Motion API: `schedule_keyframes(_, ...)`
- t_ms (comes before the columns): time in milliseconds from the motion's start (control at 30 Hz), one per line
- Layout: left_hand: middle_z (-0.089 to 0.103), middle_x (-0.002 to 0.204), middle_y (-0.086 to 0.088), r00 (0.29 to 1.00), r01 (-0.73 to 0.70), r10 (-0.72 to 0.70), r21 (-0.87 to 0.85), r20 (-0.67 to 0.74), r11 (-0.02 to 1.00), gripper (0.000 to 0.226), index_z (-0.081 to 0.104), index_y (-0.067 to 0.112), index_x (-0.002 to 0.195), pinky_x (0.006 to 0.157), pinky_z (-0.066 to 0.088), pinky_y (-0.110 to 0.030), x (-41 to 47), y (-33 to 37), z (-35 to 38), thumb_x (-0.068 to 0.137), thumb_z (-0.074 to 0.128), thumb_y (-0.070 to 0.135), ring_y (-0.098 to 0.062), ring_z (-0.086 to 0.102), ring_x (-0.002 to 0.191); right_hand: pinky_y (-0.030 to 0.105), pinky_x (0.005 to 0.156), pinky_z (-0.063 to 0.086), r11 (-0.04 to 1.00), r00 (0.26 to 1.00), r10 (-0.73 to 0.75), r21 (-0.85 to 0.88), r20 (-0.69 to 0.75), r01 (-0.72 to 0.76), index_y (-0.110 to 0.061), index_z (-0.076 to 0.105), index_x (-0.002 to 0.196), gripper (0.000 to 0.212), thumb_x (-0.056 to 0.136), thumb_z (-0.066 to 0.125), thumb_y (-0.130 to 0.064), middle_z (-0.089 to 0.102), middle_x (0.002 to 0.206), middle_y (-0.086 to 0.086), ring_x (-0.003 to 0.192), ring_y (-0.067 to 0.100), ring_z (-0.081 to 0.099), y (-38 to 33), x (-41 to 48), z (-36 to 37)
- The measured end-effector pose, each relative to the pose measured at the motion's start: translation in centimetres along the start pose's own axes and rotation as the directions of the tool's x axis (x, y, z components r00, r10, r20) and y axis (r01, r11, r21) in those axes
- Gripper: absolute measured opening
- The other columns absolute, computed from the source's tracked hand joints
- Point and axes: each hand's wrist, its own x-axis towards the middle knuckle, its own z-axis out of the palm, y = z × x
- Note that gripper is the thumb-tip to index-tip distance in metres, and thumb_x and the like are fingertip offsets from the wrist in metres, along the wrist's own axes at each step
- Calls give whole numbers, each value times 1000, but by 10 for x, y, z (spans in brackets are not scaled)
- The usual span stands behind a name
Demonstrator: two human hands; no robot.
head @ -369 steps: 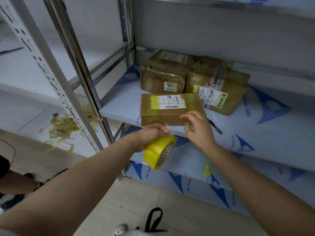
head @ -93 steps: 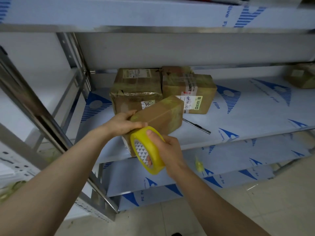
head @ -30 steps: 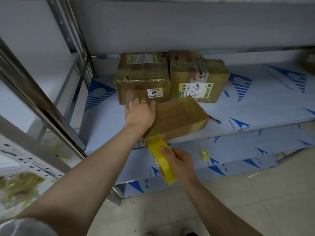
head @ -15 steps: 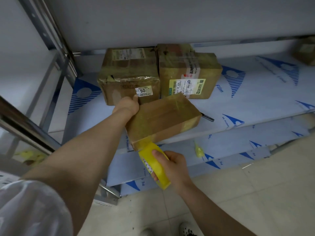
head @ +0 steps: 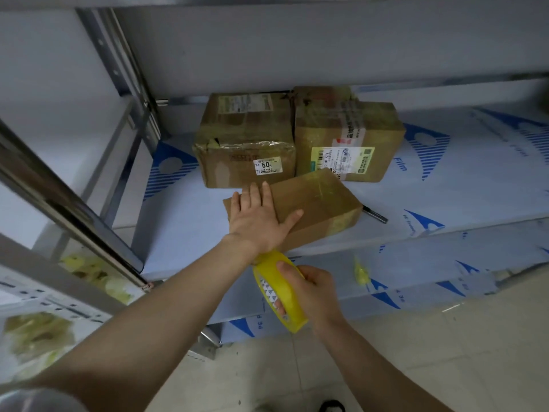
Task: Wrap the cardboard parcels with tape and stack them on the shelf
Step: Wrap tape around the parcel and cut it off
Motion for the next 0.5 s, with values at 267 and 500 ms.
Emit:
schedule_keyframes(267, 60, 102, -18, 989, 46, -77, -224, -130, 974, 59, 60, 8, 92, 72, 40, -34, 49, -38, -13, 99, 22, 53, -32, 56, 88, 25, 43, 45, 999, 999, 37, 27, 31, -38, -19, 47, 39, 51, 82, 72, -31, 50, 39, 5, 38, 23, 55, 2, 2, -4)
schedule_keyframes(500, 60, 78, -12, 958, 142, -233, -430, -167, 892, 54, 48, 15, 65, 64, 39, -33, 60, -44, -15, 98, 31, 54, -29, 57, 74, 24, 44, 45, 999, 999, 37, 17, 37, -38, -17, 51, 38, 49, 80, 71, -35, 51, 39, 4, 38, 23, 56, -1, 4, -4)
